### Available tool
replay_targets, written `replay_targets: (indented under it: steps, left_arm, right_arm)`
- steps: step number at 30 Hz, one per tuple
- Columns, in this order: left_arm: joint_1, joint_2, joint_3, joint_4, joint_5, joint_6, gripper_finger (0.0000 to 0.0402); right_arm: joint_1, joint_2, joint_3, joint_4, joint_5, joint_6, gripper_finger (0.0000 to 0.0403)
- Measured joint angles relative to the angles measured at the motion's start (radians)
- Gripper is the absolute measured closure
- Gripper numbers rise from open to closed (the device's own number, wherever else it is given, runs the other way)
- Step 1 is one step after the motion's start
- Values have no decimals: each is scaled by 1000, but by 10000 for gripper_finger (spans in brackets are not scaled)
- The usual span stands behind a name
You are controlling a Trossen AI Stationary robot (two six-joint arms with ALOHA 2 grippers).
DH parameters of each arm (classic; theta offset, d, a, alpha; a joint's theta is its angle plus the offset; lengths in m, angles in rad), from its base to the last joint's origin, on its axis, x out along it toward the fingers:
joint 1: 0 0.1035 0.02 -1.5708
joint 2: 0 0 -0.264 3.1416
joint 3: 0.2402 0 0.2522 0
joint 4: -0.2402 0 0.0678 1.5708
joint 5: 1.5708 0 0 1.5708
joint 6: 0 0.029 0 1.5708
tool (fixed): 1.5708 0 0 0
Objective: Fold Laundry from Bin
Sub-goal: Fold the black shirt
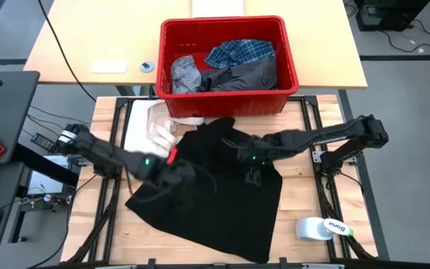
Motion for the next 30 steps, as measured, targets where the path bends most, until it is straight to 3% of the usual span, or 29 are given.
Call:
replay_targets:
  steps: [4,8,11,13,17,20,24,30]
  left_arm:
    - [-91,0,-82,56,-4,-92,121]
    - [-141,-2,-186,182,-39,-131,129]
    - [-151,-2,-288,295,-43,-227,135]
    - [-151,-1,-345,338,-42,-293,139]
    - [-151,-1,-411,380,-43,-351,150]
    - [-151,-1,-432,386,-43,-349,157]
    - [-149,-4,-416,390,-39,-322,166]
    - [-163,-59,-349,296,-23,-325,178]
  right_arm:
    - [-12,0,-154,125,60,-28,160]
    - [-18,0,-252,134,163,-92,161]
    - [-45,0,-302,120,160,-106,161]
    - [-69,0,-321,82,170,-73,161]
    - [-126,0,-341,-45,291,75,161]
    - [-186,0,-349,-124,370,188,161]
    - [-235,-4,-310,-240,339,236,161]
    - [-142,-120,-199,-312,357,229,161]
